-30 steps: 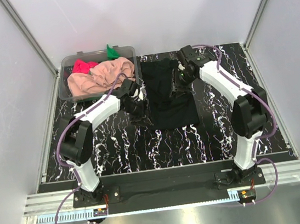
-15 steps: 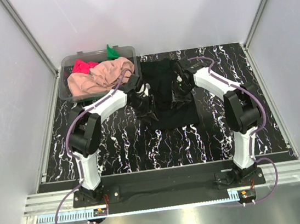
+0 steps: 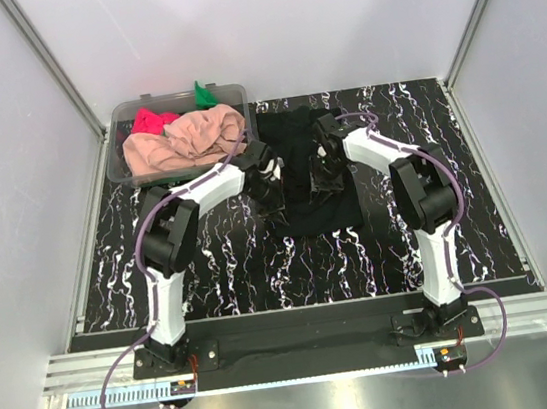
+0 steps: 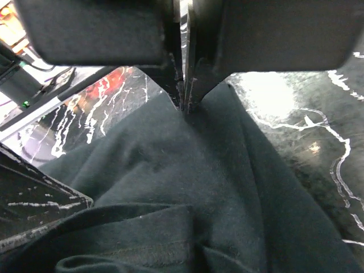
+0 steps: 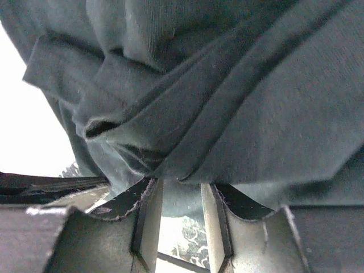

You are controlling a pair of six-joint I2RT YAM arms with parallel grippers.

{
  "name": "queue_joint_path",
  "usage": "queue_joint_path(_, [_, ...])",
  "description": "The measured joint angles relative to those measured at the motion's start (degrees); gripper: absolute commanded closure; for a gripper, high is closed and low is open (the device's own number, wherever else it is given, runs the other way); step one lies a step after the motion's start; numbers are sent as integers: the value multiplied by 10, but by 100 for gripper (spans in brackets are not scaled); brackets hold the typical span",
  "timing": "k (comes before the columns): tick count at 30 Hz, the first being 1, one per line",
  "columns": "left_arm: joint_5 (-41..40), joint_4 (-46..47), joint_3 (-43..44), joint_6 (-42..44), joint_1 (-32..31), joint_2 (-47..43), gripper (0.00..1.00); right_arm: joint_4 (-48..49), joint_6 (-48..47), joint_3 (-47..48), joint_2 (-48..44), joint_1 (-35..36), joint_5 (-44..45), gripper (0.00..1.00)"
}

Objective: Fold and stack the t-shirts
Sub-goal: Fold the tshirt

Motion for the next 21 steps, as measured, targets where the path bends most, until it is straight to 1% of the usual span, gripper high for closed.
queue_joint_path(8, [-8,0,0,4,-3,23,100,-1,-2,41,25,0,-11,62])
queue_joint_path(13, [-10,4,-2,6,-3,25,100,-3,-2,70,27,0,-11,62])
queue_joint_path(21, [-10,16,-10,7,-4,24,100,-3,-7,113,58,0,-11,63])
